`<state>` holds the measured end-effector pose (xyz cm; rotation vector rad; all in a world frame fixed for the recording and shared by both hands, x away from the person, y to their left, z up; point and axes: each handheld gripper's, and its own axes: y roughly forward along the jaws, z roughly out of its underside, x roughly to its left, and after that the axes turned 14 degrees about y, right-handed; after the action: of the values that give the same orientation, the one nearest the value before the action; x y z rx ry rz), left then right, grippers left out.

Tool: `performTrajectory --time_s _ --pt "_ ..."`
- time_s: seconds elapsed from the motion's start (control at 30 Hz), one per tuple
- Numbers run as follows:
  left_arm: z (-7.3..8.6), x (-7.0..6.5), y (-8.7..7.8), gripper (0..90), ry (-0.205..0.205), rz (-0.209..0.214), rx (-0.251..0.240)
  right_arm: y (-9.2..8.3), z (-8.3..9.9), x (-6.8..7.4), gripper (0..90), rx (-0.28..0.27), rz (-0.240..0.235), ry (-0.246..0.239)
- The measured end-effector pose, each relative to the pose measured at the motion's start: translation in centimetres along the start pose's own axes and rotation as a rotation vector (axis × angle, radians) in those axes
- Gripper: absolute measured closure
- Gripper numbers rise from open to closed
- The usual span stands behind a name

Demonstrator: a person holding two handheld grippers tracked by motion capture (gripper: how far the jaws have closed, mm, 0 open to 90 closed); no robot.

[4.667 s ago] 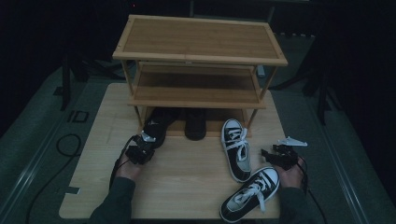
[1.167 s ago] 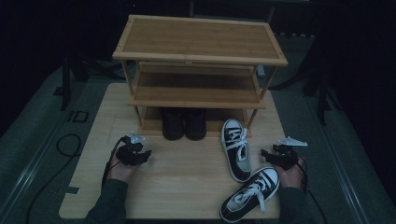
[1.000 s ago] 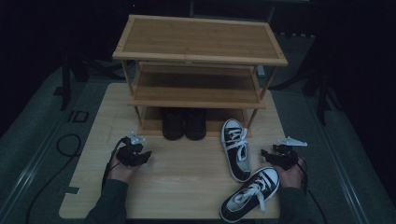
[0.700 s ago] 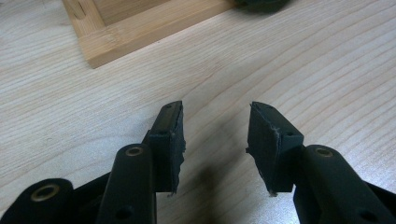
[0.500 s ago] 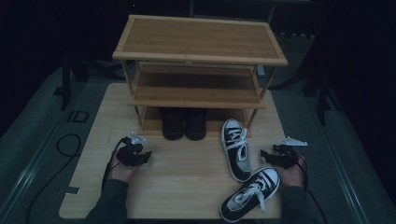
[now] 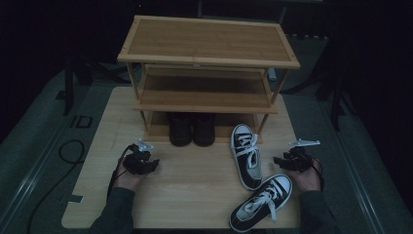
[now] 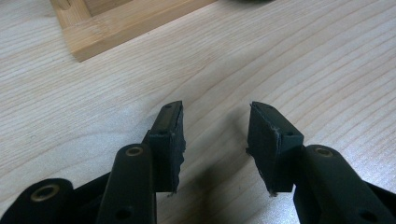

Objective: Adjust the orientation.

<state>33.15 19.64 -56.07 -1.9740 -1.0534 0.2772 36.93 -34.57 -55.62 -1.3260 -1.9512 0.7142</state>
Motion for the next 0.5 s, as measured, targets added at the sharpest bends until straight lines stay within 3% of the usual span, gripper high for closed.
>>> performTrajectory --time_s 0.5 --pt "0.1 -0.1 0.0 55.8 0.001 0.008 -0.001 -3.6 -1.6 4.3 51.9 0.001 -0.025 -0.098"
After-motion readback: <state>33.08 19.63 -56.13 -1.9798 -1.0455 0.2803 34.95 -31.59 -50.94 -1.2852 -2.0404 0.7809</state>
